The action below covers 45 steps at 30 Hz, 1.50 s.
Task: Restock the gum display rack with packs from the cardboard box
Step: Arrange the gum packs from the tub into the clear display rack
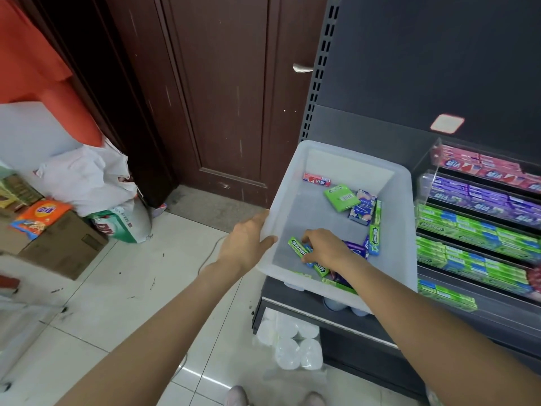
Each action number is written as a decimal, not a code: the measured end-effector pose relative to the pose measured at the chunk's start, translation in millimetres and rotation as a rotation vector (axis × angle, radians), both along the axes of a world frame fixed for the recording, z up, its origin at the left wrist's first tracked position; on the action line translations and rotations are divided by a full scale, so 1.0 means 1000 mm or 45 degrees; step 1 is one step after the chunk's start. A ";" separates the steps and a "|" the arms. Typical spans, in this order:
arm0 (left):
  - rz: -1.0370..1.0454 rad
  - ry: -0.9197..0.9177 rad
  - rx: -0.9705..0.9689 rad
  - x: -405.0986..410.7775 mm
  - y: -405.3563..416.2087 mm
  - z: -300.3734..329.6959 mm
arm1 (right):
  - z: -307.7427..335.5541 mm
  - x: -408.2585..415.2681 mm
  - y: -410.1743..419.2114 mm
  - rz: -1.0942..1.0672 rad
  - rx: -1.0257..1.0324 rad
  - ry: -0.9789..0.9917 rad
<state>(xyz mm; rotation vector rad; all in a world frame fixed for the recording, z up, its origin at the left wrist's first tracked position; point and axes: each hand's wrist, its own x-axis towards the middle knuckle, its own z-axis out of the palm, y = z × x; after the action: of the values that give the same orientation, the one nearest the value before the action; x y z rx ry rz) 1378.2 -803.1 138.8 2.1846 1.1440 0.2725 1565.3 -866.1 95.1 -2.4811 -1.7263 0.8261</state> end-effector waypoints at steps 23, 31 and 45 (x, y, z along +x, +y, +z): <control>-0.165 -0.330 -0.047 0.052 -0.001 0.043 | 0.088 -0.005 -0.033 -0.349 0.689 0.552; -0.174 -0.498 -0.132 0.088 -0.022 0.057 | 0.107 0.034 -0.069 -0.458 0.772 0.737; -0.028 -0.695 -0.351 0.190 -0.111 0.043 | 0.107 0.145 -0.193 -0.903 1.000 0.918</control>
<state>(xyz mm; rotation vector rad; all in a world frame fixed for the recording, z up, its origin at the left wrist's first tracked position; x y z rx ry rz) 1568.5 -913.6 182.2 1.7275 0.7935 0.6182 1710.4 -1058.6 201.8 -1.7092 -0.6465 0.6455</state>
